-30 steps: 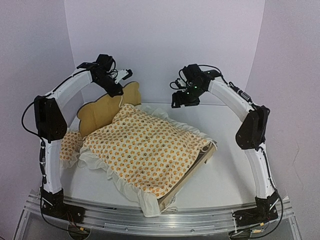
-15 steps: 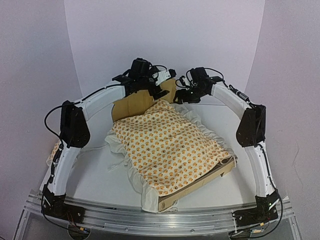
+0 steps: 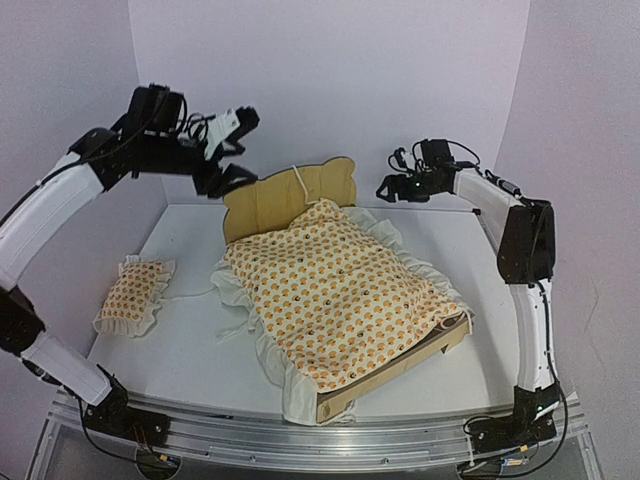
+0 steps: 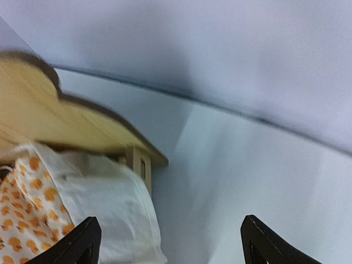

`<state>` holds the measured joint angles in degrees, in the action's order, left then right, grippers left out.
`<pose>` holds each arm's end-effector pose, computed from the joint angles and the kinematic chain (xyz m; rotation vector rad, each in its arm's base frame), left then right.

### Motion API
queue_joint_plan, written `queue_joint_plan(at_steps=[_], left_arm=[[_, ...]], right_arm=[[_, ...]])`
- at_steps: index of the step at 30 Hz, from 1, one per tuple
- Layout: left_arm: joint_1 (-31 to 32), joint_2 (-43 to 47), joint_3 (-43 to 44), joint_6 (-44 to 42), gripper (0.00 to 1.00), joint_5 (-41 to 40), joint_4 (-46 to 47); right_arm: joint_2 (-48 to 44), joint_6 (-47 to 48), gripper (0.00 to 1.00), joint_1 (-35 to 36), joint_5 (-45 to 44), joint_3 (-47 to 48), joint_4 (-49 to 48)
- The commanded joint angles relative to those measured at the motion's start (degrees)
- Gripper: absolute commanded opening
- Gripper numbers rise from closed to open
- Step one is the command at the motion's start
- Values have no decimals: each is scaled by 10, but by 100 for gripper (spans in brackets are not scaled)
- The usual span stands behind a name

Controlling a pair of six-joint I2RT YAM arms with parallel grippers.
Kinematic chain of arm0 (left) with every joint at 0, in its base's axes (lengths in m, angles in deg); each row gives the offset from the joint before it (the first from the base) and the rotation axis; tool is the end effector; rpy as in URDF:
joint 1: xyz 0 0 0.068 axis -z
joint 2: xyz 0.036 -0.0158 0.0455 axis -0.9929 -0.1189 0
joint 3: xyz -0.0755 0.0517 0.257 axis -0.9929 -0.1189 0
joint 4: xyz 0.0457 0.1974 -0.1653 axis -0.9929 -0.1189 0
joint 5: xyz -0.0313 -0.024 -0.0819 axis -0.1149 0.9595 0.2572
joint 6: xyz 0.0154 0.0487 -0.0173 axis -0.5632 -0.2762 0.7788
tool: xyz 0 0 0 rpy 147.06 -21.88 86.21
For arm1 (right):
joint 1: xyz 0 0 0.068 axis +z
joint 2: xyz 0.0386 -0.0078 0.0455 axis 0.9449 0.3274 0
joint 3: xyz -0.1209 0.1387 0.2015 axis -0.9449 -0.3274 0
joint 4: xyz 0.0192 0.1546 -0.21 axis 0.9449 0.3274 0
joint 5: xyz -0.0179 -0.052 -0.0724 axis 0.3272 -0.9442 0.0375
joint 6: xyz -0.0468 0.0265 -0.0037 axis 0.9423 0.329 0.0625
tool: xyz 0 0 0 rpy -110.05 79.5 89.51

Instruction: Set up the pet bed

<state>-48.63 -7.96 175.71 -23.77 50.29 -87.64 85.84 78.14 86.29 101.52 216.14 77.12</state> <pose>0.2551 -0.1861 0.4520 1.2774 1.5350 -0.2278 0.5262 0.1544 0.2659 -0.4455 2.1393 0.4380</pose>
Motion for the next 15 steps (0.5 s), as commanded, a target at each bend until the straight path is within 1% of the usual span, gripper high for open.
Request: queue_joint_plan(at_steps=[1, 2, 4, 5, 6, 8, 9, 12, 15], left_arm=[[2, 57, -230, -3, 58, 56, -79], [1, 66, -268, -1, 55, 48, -76], [0, 78, -329, 16, 54, 47, -64], [0, 78, -363, 22, 54, 54, -51], [-1, 76, -387, 24, 54, 59, -40], [-1, 66, -435, 29, 52, 55, -9], [-1, 59, -453, 30, 51, 48, 6], [0, 42, -504, 29, 50, 27, 56], [0, 21, -519, 34, 53, 19, 102]], right_arm=[[-113, -82, 86, 21, -82, -143, 41], [-135, -106, 85, 17, -113, -177, 53], [-177, -169, 83, 3, -170, -218, 92], [-188, -190, 83, -5, -216, -226, 121], [-198, -205, 82, -10, -247, -235, 155], [-208, -211, 81, -12, -292, -258, 192], [-211, -214, 81, -13, -299, -278, 206], [-222, -232, 79, -12, -270, -346, 220], [-249, -267, 76, -11, -244, -420, 218]])
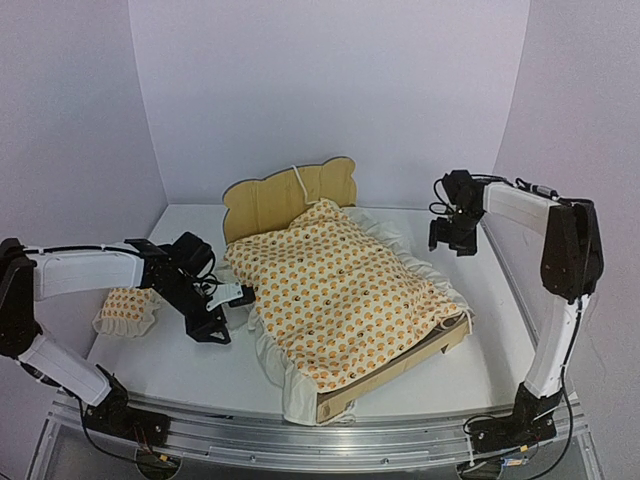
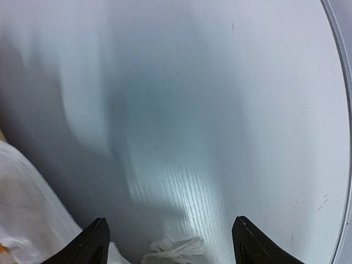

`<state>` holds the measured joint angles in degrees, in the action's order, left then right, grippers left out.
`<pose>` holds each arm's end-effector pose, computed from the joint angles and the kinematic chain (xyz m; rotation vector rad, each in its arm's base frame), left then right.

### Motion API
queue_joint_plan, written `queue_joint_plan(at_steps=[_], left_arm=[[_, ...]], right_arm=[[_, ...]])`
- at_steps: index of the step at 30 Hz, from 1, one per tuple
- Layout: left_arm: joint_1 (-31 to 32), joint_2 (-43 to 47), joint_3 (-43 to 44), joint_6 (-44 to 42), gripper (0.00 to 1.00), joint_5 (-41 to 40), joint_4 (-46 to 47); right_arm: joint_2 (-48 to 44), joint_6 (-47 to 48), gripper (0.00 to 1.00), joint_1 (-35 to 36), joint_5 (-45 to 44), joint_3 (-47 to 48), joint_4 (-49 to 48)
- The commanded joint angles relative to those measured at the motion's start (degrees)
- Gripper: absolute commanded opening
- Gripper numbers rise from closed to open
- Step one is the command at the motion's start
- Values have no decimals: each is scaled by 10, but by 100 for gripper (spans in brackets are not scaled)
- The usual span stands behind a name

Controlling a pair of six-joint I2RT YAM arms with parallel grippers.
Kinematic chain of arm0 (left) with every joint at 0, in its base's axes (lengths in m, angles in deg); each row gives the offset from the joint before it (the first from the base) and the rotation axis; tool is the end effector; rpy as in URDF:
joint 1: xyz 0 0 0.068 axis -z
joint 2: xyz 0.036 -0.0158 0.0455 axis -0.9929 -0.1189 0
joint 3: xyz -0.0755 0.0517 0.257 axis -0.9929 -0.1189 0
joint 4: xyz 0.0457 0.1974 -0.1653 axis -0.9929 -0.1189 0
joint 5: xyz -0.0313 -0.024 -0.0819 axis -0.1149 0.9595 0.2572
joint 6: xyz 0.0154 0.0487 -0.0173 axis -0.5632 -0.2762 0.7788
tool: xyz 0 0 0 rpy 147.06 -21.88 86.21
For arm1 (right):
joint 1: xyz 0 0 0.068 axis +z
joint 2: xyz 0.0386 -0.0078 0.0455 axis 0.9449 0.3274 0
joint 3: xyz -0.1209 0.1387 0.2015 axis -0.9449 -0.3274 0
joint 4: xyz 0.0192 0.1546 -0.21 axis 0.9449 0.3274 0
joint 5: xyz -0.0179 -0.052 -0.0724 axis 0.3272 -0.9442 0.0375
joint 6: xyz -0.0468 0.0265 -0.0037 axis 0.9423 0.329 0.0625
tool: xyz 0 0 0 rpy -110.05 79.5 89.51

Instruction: Set up the pet bed

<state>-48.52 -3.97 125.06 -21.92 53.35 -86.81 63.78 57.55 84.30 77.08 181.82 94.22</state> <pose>0.2025 -0.1527 0.1943 1.6274 2.2503 -0.4181 0.4141 0.0927 0.2329 0.2126 2.6537 -0.0293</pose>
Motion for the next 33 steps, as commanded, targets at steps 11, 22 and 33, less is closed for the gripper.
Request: queue_joint_plan(at_steps=[11, 22, 33], left_arm=[[-1, -234, 163, 143, 58, -24, 125], [-78, -487, 549, 75, 59, -23, 164], [-195, -491, 587, -3, 73, -10, 191]], right_arm=[[-106, -156, 74, 126, 49, -202, 43], [14, -223, 74, 224, 97, -60, -95], [81, -258, 72, 320, 226, 5, -176]])
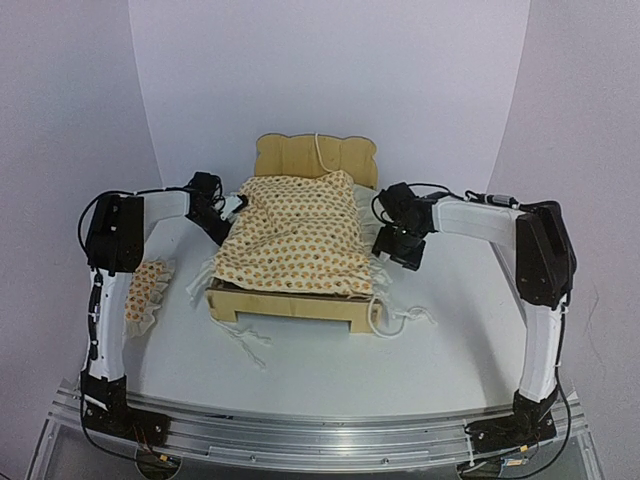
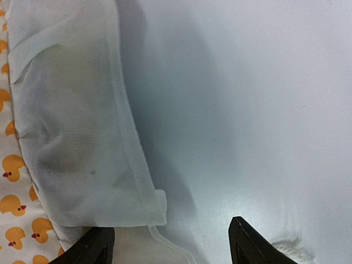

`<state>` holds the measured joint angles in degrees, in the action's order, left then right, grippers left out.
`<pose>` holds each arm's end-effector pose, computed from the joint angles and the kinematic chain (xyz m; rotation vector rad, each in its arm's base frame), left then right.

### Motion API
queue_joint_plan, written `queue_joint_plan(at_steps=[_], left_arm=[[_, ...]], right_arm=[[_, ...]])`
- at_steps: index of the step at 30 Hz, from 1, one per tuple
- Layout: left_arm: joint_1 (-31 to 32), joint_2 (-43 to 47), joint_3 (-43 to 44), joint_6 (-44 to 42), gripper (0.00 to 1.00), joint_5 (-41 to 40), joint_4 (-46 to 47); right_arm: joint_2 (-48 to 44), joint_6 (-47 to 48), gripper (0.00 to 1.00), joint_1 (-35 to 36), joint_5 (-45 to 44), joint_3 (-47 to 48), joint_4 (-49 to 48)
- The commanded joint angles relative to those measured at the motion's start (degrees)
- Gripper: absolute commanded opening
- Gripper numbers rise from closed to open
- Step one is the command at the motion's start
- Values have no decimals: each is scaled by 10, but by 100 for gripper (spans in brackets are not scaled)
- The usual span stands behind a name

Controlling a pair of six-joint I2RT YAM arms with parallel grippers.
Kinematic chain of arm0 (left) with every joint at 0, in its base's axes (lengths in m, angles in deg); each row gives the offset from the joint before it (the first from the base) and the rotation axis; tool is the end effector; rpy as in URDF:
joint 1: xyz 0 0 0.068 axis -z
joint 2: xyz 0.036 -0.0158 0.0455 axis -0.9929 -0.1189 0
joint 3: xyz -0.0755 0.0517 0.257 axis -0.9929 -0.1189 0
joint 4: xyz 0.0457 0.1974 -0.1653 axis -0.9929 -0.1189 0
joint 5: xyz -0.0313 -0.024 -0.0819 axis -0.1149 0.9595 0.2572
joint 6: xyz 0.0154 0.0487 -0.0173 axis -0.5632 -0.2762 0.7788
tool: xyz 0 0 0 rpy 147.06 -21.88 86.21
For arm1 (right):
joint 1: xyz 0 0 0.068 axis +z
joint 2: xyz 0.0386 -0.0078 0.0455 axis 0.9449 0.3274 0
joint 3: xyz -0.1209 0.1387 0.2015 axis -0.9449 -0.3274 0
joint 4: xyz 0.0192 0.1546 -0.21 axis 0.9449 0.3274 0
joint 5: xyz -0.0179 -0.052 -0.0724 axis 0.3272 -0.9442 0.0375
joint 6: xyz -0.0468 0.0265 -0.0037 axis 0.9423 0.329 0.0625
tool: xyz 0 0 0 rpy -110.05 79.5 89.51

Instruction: Set up the pet bed

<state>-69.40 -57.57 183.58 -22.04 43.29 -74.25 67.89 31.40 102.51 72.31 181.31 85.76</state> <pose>0.5000 -0.1270 0.1578 1.0593 2.2517 -0.0018 0.3833 0.2257 0.2085 0.4199 2.5477 0.1854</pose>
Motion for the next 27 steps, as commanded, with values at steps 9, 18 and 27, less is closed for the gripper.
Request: queue_joint_plan(at_steps=[9, 18, 27], left_arm=[[-122, 205, -157, -104, 90, 80, 40], [-135, 288, -168, -50, 99, 74, -59], [-135, 353, -140, 2, 82, 98, -243]], right_arm=[[-32, 221, 76, 167, 305, 29, 11], [-28, 390, 96, -23, 223, 147, 35], [205, 500, 93, -90, 213, 479, -45]])
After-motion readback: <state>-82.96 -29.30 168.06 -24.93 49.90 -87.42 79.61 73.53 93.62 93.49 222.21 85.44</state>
